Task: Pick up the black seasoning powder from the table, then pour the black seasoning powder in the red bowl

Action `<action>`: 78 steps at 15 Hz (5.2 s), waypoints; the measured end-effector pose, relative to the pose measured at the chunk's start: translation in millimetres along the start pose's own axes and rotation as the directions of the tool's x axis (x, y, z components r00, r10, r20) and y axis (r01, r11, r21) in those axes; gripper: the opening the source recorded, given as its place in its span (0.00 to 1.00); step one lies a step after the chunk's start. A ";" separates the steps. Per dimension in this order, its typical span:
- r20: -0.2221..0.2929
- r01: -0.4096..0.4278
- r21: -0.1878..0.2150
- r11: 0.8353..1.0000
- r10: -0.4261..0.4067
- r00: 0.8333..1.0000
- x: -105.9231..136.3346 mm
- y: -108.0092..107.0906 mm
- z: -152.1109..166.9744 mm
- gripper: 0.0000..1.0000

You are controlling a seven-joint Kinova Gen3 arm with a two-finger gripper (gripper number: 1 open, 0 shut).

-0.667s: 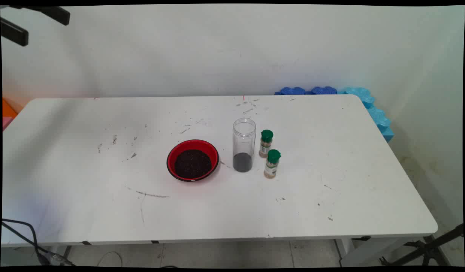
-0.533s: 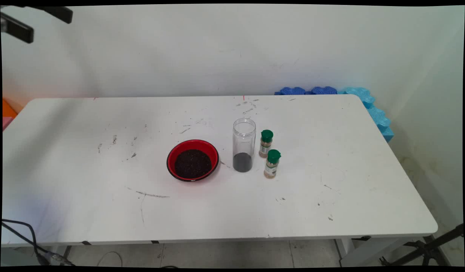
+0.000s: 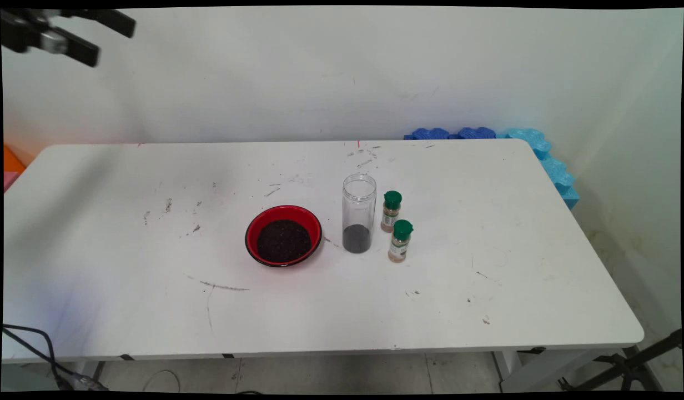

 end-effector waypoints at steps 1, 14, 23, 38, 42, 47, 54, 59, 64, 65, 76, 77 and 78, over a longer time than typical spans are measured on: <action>0.004 0.004 0.017 1.000 -0.004 1.000 -0.9 -1.5 6.1 1.00; 0.056 0.083 0.197 0.977 -0.095 0.994 -44.1 8.9 155.6 1.00; 0.079 0.073 0.215 0.974 -0.092 0.993 -77.7 11.6 250.5 1.00; 0.097 0.073 0.198 0.978 -0.094 0.991 -97.6 -12.0 363.0 1.00; 0.103 0.072 0.200 0.977 -0.094 0.990 -100.8 -19.8 383.6 1.00; 0.104 0.078 0.204 0.976 -0.101 0.990 -103.5 -27.5 400.2 1.00; 0.097 0.099 0.203 0.974 -0.120 0.988 -105.3 -35.3 416.8 1.00; 0.085 0.115 0.186 0.976 -0.133 0.988 -104.8 -37.2 425.6 1.00; 0.077 0.125 0.165 0.978 -0.139 0.987 -104.5 -35.8 429.9 1.00; 0.076 0.126 0.162 0.979 -0.140 0.987 -104.5 -35.4 430.5 1.00; 0.055 0.118 0.162 0.980 -0.129 0.990 -98.3 -39.3 437.5 0.00; 0.055 0.116 0.162 0.980 -0.127 0.990 -98.0 -39.2 437.4 0.00; 0.054 0.114 0.160 0.980 -0.124 0.991 -97.5 -39.1 437.4 0.00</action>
